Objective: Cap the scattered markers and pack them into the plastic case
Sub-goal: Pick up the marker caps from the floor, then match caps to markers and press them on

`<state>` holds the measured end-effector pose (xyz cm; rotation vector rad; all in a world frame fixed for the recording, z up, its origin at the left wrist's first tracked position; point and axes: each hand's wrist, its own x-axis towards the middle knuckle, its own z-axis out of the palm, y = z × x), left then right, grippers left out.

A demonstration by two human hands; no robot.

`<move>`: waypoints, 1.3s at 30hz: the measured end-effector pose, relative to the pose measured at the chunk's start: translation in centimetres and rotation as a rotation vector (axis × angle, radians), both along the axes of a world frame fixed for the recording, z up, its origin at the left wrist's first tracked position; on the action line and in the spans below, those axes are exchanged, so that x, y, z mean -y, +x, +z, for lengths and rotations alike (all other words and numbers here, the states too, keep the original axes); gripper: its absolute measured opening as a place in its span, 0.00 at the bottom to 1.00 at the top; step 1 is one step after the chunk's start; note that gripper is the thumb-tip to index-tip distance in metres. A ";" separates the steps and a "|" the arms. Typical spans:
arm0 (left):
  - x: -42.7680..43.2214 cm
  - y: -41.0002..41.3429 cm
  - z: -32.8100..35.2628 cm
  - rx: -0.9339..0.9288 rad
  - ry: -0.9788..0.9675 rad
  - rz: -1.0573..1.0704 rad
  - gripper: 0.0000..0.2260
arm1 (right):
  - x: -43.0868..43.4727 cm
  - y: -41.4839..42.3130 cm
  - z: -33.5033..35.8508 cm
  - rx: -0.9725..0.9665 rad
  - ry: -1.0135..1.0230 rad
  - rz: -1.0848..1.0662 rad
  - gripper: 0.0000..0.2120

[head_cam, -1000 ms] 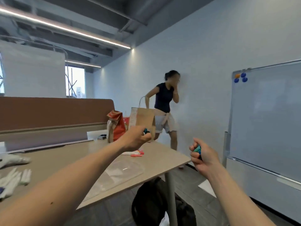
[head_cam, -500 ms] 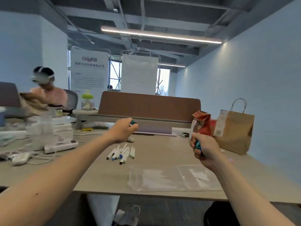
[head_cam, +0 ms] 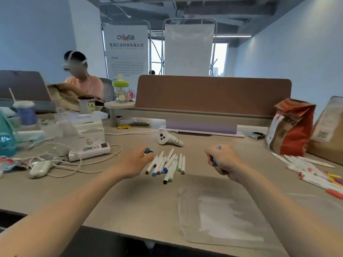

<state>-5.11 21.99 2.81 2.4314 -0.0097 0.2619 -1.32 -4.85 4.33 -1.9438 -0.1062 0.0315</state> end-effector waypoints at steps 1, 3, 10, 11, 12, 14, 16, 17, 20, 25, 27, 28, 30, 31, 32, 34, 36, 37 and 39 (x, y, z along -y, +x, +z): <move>0.4 1.3 -0.2 -0.002 -0.004 -0.005 0.13 | 0.2 1.3 -0.2 0.003 -0.055 0.004 0.16; 1.6 4.0 -0.6 0.001 0.001 -0.016 0.11 | 0.8 3.7 -0.7 0.007 -0.165 0.003 0.16; 7.2 11.8 -1.3 -0.033 0.099 -0.167 0.10 | 2.1 9.8 -2.7 -0.001 -0.400 -0.013 0.15; 7.8 12.6 -1.4 -0.050 0.118 -0.190 0.10 | 2.0 10.4 -3.1 0.014 -0.435 -0.010 0.15; 8.5 13.3 -1.5 -0.067 0.145 -0.208 0.10 | 1.9 10.9 -3.5 0.032 -0.477 -0.002 0.15; 9.7 14.6 -1.7 -0.093 0.219 -0.221 0.11 | 1.6 11.9 -4.2 0.081 -0.577 0.027 0.16; 10.7 15.7 -1.8 -0.112 0.316 -0.221 0.10 | 1.3 12.7 -4.7 0.145 -0.684 0.059 0.15; 11.1 16.3 -1.8 -0.118 0.355 -0.224 0.10 | 1.3 13.1 -4.8 0.179 -0.735 0.075 0.14; 12.1 17.7 -1.6 -0.155 0.466 -0.250 0.10 | 1.4 14.3 -5.1 0.238 -0.812 0.122 0.16; 13.0 18.7 -1.5 -0.207 0.634 -0.320 0.11 | 2.0 15.7 -5.0 0.250 -0.833 0.185 0.16; 13.0 19.1 -1.6 -0.206 0.654 -0.339 0.10 | 2.3 16.1 -5.1 0.260 -0.840 0.206 0.16; 13.0 19.2 -1.7 -0.204 0.658 -0.351 0.10 | 2.4 16.3 -5.1 0.264 -0.839 0.215 0.16; 12.8 19.5 -1.6 -0.180 0.640 -0.375 0.09 | 2.6 16.6 -5.2 0.270 -0.822 0.228 0.17; 12.7 19.6 -1.6 -0.162 0.619 -0.384 0.09 | 2.7 16.7 -5.2 0.271 -0.810 0.235 0.17; 12.5 19.7 -1.5 -0.147 0.594 -0.391 0.08 | 2.7 16.9 -5.3 0.266 -0.799 0.250 0.16; 12.0 19.9 -1.4 -0.132 0.552 -0.410 0.06 | 2.6 17.0 -5.2 0.251 -0.775 0.287 0.13; 11.5 20.0 -1.5 -0.135 0.525 -0.425 0.06 | 2.5 17.0 -5.1 0.254 -0.758 0.310 0.10; 11.3 20.0 -1.6 -0.135 0.516 -0.433 0.06 | 2.4 16.9 -5.1 0.262 -0.755 0.320 0.09; 11.1 19.9 -1.7 -0.118 0.509 -0.447 0.07 | 2.2 16.7 -4.9 0.264 -0.761 0.338 0.09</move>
